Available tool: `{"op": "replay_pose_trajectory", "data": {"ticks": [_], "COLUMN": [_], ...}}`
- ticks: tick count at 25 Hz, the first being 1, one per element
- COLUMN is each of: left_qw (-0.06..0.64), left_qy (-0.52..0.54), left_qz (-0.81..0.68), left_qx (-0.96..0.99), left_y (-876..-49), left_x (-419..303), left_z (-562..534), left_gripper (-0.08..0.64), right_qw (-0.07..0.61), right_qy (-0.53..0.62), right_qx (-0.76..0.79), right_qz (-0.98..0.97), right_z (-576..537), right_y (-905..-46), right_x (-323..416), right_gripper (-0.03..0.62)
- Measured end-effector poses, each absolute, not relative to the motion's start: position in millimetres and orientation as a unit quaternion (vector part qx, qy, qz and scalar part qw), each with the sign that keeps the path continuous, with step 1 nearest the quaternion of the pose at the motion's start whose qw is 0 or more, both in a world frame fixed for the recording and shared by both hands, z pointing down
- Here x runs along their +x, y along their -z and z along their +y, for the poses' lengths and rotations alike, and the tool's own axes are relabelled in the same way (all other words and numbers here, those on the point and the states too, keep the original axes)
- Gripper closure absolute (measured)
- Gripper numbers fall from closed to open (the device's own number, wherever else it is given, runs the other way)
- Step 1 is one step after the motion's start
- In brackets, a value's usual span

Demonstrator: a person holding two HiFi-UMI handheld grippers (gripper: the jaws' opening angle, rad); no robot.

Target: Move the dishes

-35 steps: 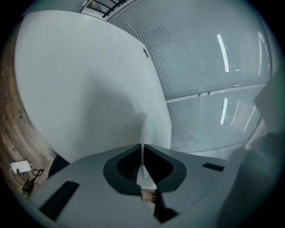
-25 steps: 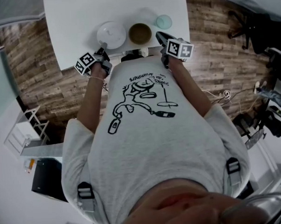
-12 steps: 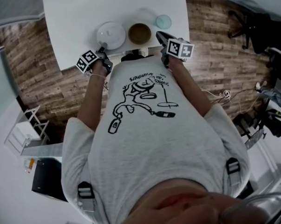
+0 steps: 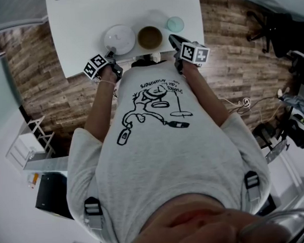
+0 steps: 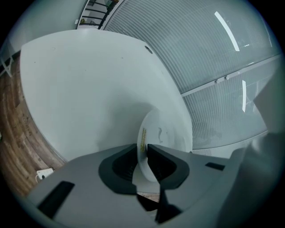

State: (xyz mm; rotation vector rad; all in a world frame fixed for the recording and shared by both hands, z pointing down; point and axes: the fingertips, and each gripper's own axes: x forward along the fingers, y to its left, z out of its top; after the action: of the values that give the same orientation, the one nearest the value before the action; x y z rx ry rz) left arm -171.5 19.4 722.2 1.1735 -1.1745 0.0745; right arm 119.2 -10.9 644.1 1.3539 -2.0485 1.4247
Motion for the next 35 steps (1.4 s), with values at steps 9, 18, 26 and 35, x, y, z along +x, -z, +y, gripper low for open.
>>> {"op": "replay_pose_trajectory", "data": {"ticks": [9, 18, 26, 35], "left_qw": [0.671, 0.672, 0.655, 0.59], "left_qy": [-0.033, -0.035, -0.044, -0.031], "left_qz": [-0.526, -0.526, -0.54, -0.561], "left_qx": [0.521, 0.52, 0.527, 0.581], "left_y": [-717.7, -715.2, -707.2, -651.2], "left_x": [-171.3, -170.6, -178.0, -183.8], "left_z": [17.4, 20.6, 21.9, 8.7], "left_gripper": [0.476, 0.4, 0.396, 0.427], "right_qw": [0.147, 0.147, 0.154, 0.167], "right_qy": [-0.497, -0.495, -0.488, -0.438], "right_qx": [0.471, 0.466, 0.463, 0.446], "right_qz": [-0.714, -0.718, -0.724, -0.762], "right_z": [-13.1, -11.8, -9.8, -9.1], "right_y": [-642.2, -641.3, -638.4, -612.0], "right_x": [121.4, 118.9, 116.2, 107.7], "right_gripper": [0.543, 0.544, 0.545, 0.544]}}
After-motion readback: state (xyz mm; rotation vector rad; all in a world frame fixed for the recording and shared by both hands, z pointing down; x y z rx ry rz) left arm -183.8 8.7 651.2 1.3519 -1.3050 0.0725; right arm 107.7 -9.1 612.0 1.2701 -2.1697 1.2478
